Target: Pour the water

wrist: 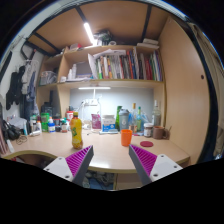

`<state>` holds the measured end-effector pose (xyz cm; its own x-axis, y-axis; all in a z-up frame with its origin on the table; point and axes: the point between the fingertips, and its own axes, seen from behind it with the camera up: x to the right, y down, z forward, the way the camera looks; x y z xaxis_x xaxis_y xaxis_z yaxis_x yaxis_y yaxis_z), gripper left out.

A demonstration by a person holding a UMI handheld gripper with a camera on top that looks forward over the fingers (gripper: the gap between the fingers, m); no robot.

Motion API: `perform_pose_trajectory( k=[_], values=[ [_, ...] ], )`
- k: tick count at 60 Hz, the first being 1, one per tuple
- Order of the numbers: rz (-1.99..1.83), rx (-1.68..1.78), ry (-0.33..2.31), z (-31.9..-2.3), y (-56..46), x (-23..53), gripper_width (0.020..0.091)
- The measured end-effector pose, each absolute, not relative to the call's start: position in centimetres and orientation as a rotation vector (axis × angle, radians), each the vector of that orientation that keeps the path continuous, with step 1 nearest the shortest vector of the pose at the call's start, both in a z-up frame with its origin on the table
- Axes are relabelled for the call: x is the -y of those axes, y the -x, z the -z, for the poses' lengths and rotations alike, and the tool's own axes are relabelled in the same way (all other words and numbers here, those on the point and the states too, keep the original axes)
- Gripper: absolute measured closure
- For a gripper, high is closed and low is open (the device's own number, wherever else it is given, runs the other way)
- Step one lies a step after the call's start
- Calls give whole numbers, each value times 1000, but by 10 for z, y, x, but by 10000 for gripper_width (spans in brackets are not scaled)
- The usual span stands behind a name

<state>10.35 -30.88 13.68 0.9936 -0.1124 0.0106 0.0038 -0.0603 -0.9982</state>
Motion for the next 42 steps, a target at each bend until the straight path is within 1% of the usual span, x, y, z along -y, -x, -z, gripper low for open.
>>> perform_pose_trajectory(
  k=[14,15,16,23,32,42],
  values=[
    [110,-120,1652,-112,-134,262,273],
    [116,-126,1657,-114,-128,284,273],
    [114,-125,1659,-111,-137,262,272],
    [98,-123,1653,-108,-138,248,272],
    [39,-85,1649,-114,-101,224,273],
    [-50,6,1631,-118,-24,172,273]
  ],
)
